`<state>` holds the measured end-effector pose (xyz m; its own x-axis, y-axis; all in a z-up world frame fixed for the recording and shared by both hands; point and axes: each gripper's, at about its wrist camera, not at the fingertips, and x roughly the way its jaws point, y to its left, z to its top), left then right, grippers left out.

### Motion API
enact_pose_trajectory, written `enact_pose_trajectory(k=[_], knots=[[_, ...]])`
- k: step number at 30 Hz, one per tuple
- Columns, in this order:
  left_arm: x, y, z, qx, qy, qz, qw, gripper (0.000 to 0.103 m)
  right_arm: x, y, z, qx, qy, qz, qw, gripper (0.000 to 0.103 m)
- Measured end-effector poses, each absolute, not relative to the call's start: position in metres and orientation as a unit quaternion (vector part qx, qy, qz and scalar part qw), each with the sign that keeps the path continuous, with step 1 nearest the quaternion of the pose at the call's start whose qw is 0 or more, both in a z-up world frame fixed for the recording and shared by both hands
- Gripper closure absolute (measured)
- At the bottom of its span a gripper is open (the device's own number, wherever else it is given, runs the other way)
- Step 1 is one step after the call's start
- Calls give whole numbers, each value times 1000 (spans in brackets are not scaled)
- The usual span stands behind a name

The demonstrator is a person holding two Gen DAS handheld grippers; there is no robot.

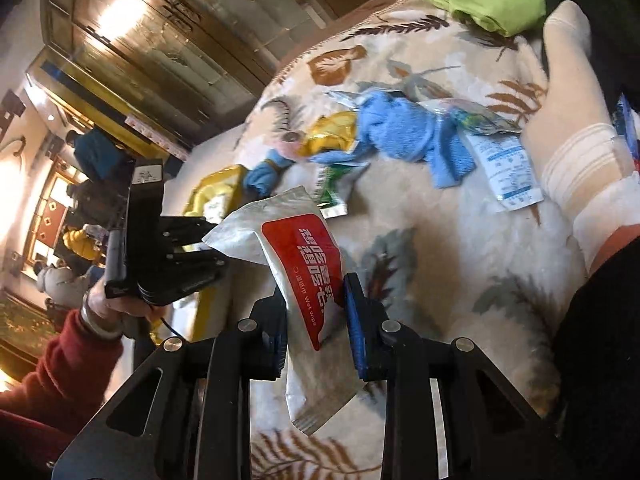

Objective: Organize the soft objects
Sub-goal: 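Grasp the clear bag of coloured sticks with left tool while right tool grasps the red-label wipe packet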

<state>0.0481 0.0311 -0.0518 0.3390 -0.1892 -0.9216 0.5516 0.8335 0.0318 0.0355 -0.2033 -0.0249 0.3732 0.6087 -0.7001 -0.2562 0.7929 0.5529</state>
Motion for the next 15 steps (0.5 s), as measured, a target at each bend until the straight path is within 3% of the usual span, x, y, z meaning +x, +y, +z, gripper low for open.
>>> enact_pose_trajectory(k=[9,15], knots=[[6,84,13,111,491,-195,842,95,35,-142,-1,173,483,326,794,79],[-18,131,16,84,501,-130,852,95,38,-70,2,161,497,371,768,79]])
